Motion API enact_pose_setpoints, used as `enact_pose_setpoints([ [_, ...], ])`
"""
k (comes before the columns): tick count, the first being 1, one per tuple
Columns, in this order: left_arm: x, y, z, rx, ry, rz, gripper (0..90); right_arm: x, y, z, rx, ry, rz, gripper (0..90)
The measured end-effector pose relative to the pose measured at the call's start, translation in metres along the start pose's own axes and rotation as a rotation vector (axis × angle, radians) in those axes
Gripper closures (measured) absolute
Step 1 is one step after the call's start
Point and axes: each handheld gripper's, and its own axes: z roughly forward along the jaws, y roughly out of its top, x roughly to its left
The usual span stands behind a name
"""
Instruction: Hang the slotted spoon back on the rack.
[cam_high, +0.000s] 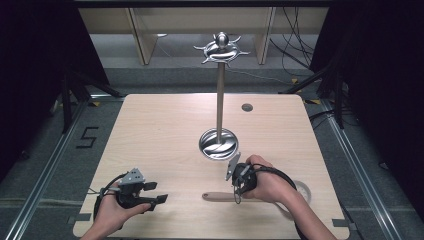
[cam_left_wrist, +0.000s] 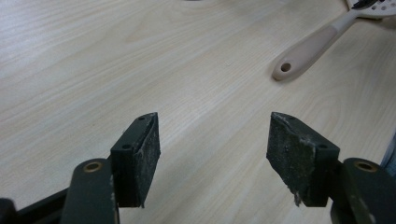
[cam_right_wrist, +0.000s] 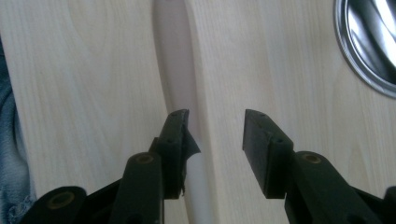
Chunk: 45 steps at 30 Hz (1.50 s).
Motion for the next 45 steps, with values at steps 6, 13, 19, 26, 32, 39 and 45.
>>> enact_pose_setpoints([
  [6, 0.002, 0.000, 0.003, -0.002, -0.013, -0.013, 34.0, 0.001, 0.012, 0.010, 0.010, 0.038, -0.025, 62.0],
  [13, 0.002, 0.001, 0.004, 0.004, -0.013, -0.019, 34.1, 0.002, 0.020, 0.021, 0.000, 0.043, -0.089, 63.1],
  [19, 0.002, 0.001, 0.004, -0.003, -0.016, -0.020, 34.2, 0.008, 0.026, 0.030, 0.021, 0.049, -0.121, 64.0],
  [26, 0.003, 0.001, 0.003, 0.007, -0.008, -0.009, 34.2, 0.016, 0.029, 0.032, 0.077, 0.060, -0.036, 64.0],
  [32, 0.003, 0.001, 0.003, 0.010, -0.007, -0.005, 34.4, 0.014, 0.031, 0.040, 0.076, 0.081, -0.088, 63.2],
  [39, 0.003, 0.001, 0.003, 0.008, -0.004, -0.018, 34.5, 0.011, 0.034, 0.043, 0.066, 0.062, -0.144, 62.7],
  [45, 0.003, 0.001, 0.002, 0.007, -0.008, -0.004, 34.5, 0.012, 0.035, 0.045, 0.061, 0.071, -0.126, 62.8],
])
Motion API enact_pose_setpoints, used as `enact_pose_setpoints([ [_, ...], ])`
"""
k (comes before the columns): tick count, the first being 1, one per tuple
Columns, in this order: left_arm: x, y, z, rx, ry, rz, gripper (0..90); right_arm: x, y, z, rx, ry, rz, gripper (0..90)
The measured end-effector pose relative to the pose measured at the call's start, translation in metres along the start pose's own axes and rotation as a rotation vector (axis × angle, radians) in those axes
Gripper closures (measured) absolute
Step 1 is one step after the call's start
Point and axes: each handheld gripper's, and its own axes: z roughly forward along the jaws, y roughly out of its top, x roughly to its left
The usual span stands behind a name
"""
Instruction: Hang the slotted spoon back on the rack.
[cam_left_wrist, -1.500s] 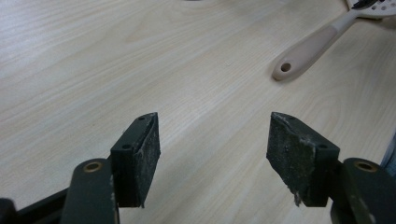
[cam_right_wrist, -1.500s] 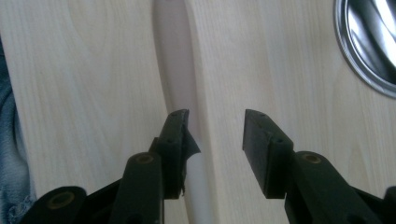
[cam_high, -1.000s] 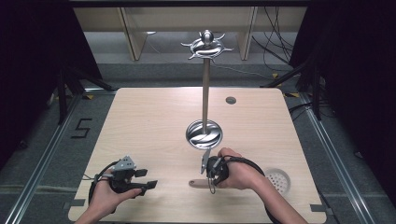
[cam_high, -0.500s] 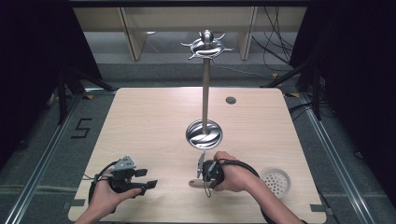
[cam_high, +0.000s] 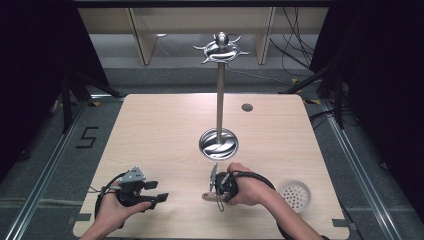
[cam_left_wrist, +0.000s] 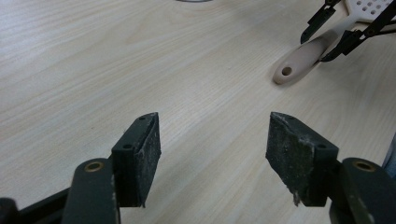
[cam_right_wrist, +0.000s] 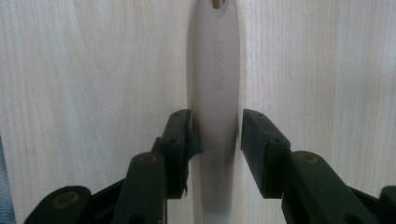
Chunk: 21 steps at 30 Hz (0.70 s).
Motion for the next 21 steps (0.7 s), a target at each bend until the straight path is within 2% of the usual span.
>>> enact_pose_setpoints([
  [1, 0.0000, 0.0000, 0.0000, 0.000, 0.000, 0.000, 34.5, 0.0000, 0.0000, 0.0000, 0.000, 0.000, 0.000, 62.8],
  [2, -0.0018, -0.0004, 0.0009, -0.012, -0.007, -0.030, 34.6, -0.0001, 0.0003, 0.0005, 0.008, 0.007, 0.006, 62.8],
  [5, -0.0017, -0.0005, 0.0010, -0.012, -0.008, -0.030, 34.6, 0.0001, 0.0010, 0.0014, 0.015, 0.010, 0.001, 62.9],
  [6, -0.0006, -0.0003, 0.0005, 0.001, -0.001, -0.016, 34.7, -0.0004, 0.0015, 0.0025, 0.022, 0.006, -0.012, 63.3],
  [7, 0.0000, 0.0000, 0.0001, 0.000, -0.003, 0.000, 34.7, 0.0025, 0.0019, 0.0013, 0.049, 0.013, 0.028, 63.4],
  [8, -0.0001, 0.0000, 0.0001, 0.000, -0.003, -0.002, 34.7, 0.0023, 0.0024, 0.0016, 0.049, 0.012, 0.027, 63.9],
  [9, 0.0000, 0.0000, 0.0001, 0.001, -0.004, -0.001, 34.7, -0.0002, 0.0028, 0.0030, 0.026, 0.013, -0.010, 64.4],
  [10, 0.0000, 0.0000, 0.0001, 0.001, -0.004, -0.001, 34.7, -0.0006, 0.0032, 0.0031, 0.031, 0.013, -0.013, 65.1],
  [12, -0.0009, -0.0005, 0.0008, -0.003, -0.005, -0.024, 34.8, -0.0008, 0.0038, 0.0036, 0.041, 0.014, -0.010, 65.7],
  [13, -0.0017, -0.0005, 0.0011, -0.012, -0.011, -0.032, 34.8, 0.0002, 0.0036, 0.0037, 0.055, 0.016, 0.015, 65.9],
  [17, -0.0003, -0.0001, 0.0005, -0.003, -0.007, -0.006, 34.9, 0.0001, 0.0045, 0.0047, 0.085, 0.010, 0.008, 65.9],
  [20, -0.0002, -0.0001, 0.0003, -0.002, -0.008, -0.004, 35.0, 0.0003, 0.0058, 0.0051, 0.081, 0.000, 0.004, 66.0],
  [21, 0.0001, -0.0001, 0.0001, 0.001, -0.006, -0.002, 35.0, -0.0006, 0.0068, 0.0057, 0.072, 0.008, -0.013, 66.3],
])
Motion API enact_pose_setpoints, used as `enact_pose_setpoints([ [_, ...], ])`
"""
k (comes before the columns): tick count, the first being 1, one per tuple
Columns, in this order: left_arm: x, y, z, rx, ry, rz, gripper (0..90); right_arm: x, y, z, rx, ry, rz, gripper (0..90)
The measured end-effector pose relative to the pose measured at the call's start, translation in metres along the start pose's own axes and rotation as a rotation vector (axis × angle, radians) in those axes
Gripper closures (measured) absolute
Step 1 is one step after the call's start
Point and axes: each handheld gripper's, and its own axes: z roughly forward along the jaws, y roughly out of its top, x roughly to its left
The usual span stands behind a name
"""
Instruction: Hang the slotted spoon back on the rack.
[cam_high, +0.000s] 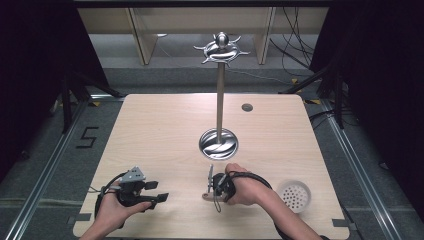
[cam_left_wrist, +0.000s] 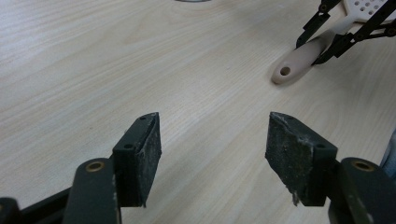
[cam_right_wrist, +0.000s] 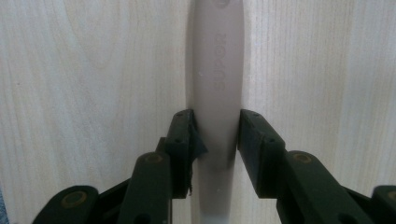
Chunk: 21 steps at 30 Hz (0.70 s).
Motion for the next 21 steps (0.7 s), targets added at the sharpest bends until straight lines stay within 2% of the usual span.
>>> enact_pose_setpoints([
  [1, 0.0000, 0.0000, 0.0000, 0.000, 0.000, 0.000, 35.0, 0.0000, 0.0000, 0.0000, 0.000, 0.000, 0.000, 66.3],
  [2, -0.0010, -0.0004, 0.0006, -0.004, -0.001, -0.021, 35.0, -0.0018, -0.0003, 0.0017, 0.001, -0.004, -0.028, 66.7],
  [3, -0.0015, -0.0003, 0.0007, -0.014, -0.007, -0.019, 35.0, -0.0024, 0.0000, 0.0020, 0.000, -0.007, -0.042, 66.8],
  [6, 0.0000, 0.0000, -0.0001, 0.001, 0.000, 0.001, 35.1, 0.0001, 0.0005, 0.0009, 0.013, 0.001, 0.002, 67.8],
  [8, 0.0000, 0.0000, 0.0000, 0.001, 0.000, 0.001, 35.1, -0.0003, 0.0003, 0.0009, 0.014, 0.003, 0.003, 68.8],
  [9, -0.0005, -0.0003, 0.0008, 0.001, 0.002, -0.016, 35.1, -0.0006, 0.0002, 0.0011, 0.016, 0.000, 0.003, 69.3],
  [13, -0.0005, -0.0003, 0.0005, 0.001, 0.003, -0.017, 35.1, -0.0005, -0.0010, 0.0011, 0.028, 0.018, 0.030, 69.9],
  [15, -0.0013, -0.0004, 0.0004, -0.010, -0.005, -0.026, 35.2, 0.0000, -0.0024, 0.0033, -0.001, 0.039, 0.045, 70.1],
  [17, -0.0002, -0.0001, -0.0001, -0.009, -0.006, -0.006, 35.2, -0.0030, -0.0024, 0.0032, -0.015, 0.020, -0.011, 70.2],
  [18, -0.0002, -0.0001, -0.0001, -0.011, -0.006, -0.007, 35.2, 0.0003, -0.0030, 0.0013, -0.001, 0.000, 0.018, 70.3],
  [19, -0.0002, -0.0001, -0.0001, -0.011, -0.006, -0.007, 35.2, 0.0003, -0.0030, 0.0013, -0.001, 0.000, 0.018, 70.3],
  [20, -0.0004, 0.0000, -0.0002, -0.009, -0.001, -0.007, 35.2, 0.0021, -0.0031, -0.0012, 0.018, 0.006, 0.049, 70.3],
  [21, -0.0008, 0.0001, -0.0004, -0.007, 0.006, -0.008, 35.2, 0.0012, -0.0038, -0.0027, -0.014, -0.022, 0.030, 70.4],
])
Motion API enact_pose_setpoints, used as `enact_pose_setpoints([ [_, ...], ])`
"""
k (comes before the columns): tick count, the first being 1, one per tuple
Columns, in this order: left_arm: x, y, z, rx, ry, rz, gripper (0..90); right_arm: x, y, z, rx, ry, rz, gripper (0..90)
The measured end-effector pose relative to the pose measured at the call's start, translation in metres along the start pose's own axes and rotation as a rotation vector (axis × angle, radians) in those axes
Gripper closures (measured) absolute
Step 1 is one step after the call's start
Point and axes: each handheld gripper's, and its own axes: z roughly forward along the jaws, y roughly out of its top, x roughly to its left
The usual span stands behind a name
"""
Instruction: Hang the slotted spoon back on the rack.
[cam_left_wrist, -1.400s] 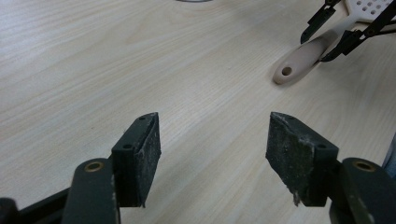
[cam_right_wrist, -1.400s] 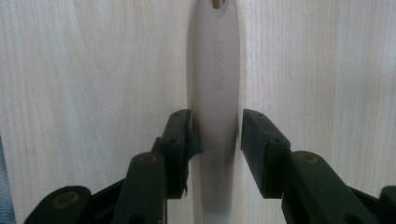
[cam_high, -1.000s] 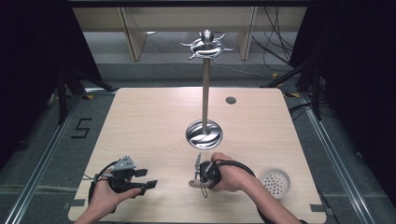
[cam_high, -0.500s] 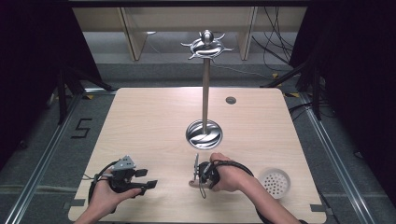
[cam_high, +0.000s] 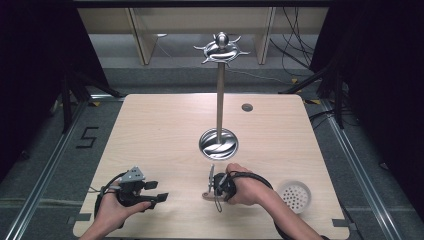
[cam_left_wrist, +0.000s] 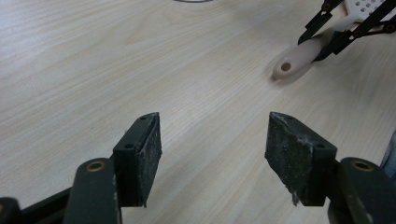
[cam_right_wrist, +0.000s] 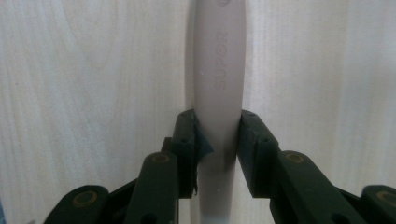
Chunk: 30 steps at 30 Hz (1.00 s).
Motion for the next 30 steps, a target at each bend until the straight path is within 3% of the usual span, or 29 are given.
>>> enact_pose_setpoints([
  [2, 0.000, 0.000, 0.001, -0.007, -0.013, -0.006, 35.2, 0.000, -0.005, -0.004, -0.055, -0.003, 0.032, 70.4],
  [3, 0.000, 0.000, 0.002, -0.009, -0.013, -0.007, 35.3, 0.002, -0.006, -0.007, -0.049, -0.005, 0.058, 70.4],
  [4, 0.000, 0.000, 0.001, -0.006, -0.011, -0.012, 35.2, 0.000, -0.008, -0.010, -0.073, -0.017, 0.039, 70.4],
  [6, -0.001, 0.000, 0.001, -0.002, -0.010, -0.018, 35.2, 0.002, -0.012, -0.016, -0.089, -0.033, 0.080, 70.4],
  [7, -0.001, 0.000, 0.001, -0.002, -0.010, -0.018, 35.3, 0.000, -0.015, -0.018, -0.124, -0.053, 0.050, 70.4],
  [9, 0.000, 0.000, 0.001, -0.006, -0.009, -0.008, 35.3, 0.001, -0.019, -0.028, -0.114, -0.100, 0.084, 70.4],
  [12, 0.000, -0.001, 0.001, -0.004, -0.010, -0.006, 35.3, -0.001, -0.024, -0.034, -0.155, -0.118, 0.075, 70.4],
  [14, 0.000, -0.001, 0.002, -0.008, -0.011, -0.011, 35.3, 0.001, -0.033, -0.043, -0.221, -0.157, 0.158, 70.5],
  [16, 0.000, -0.001, 0.002, -0.007, -0.011, -0.012, 35.3, 0.002, -0.038, -0.049, -0.235, -0.159, 0.207, 70.4],
  [17, 0.000, -0.001, 0.002, -0.007, -0.011, -0.012, 35.3, 0.002, -0.038, -0.049, -0.235, -0.159, 0.207, 70.4],
  [18, 0.000, -0.001, 0.002, -0.007, -0.011, -0.012, 35.2, -0.001, -0.044, -0.052, -0.295, -0.188, 0.178, 70.5],
  [22, 0.000, -0.001, 0.002, -0.007, -0.011, -0.013, 35.3, -0.001, -0.052, -0.058, -0.351, -0.202, 0.188, 70.5],
  [23, 0.000, -0.001, 0.002, -0.006, -0.011, -0.010, 35.3, 0.003, -0.054, -0.060, -0.329, -0.210, 0.270, 70.5],
  [24, 0.000, -0.001, 0.002, -0.006, -0.011, -0.010, 35.3, 0.003, -0.054, -0.060, -0.329, -0.210, 0.270, 70.5],
  [25, 0.000, -0.001, 0.002, -0.003, -0.012, -0.010, 35.2, 0.001, -0.055, -0.060, -0.349, -0.218, 0.228, 70.5],
  [26, 0.000, -0.001, 0.002, 0.002, -0.010, -0.003, 35.3, 0.002, -0.057, -0.062, -0.346, -0.217, 0.267, 70.5],
  [28, 0.000, -0.001, 0.002, -0.006, -0.012, -0.012, 35.3, -0.001, -0.057, -0.061, -0.377, -0.216, 0.214, 70.5],
  [29, 0.000, -0.001, 0.002, -0.008, -0.011, -0.014, 35.3, 0.000, -0.058, -0.061, -0.365, -0.221, 0.249, 70.5],
  [30, 0.000, -0.001, 0.001, -0.001, -0.009, -0.009, 35.3, -0.001, -0.058, -0.062, -0.381, -0.227, 0.224, 70.5],
])
